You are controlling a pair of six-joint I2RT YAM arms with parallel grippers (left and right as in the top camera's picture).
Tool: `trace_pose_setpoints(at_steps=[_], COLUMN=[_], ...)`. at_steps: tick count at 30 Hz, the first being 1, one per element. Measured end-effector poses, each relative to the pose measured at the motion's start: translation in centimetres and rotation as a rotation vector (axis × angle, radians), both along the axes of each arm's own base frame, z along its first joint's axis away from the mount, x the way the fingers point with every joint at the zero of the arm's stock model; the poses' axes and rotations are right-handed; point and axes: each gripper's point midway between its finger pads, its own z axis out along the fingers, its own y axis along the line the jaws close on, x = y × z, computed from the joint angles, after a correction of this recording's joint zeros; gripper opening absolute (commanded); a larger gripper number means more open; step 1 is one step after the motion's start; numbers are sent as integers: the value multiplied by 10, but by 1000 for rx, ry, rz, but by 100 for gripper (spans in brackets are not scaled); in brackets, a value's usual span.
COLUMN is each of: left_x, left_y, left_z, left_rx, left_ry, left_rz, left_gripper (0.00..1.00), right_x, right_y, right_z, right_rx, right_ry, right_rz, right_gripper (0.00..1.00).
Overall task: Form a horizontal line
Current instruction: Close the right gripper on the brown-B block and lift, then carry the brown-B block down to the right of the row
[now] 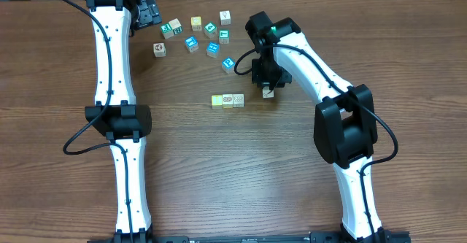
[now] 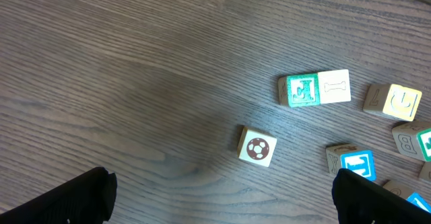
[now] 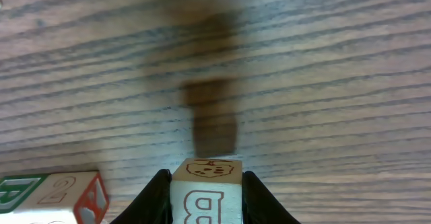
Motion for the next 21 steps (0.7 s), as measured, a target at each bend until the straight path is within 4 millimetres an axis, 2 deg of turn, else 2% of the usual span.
trace_pose_setpoints(at_steps=[5,14,19,21], left_x=[0,0,0,0], left_y=[0,0,0,0], left_z=[0,0,0,0], left_rx=[0,0,0,0], left_ry=[0,0,0,0], left_rz=[0,0,0,0], left_gripper=[100,100,100,100], right_x=[-3,-3,-1,8], right_y=[1,3,4,8], right_z=[-4,-4,-4,-4], right_rx=[6,21,24,40], right_ry=[11,13,5,-30], right_rz=[-1,-4,-2,-3], right_gripper=[34,53,54,53])
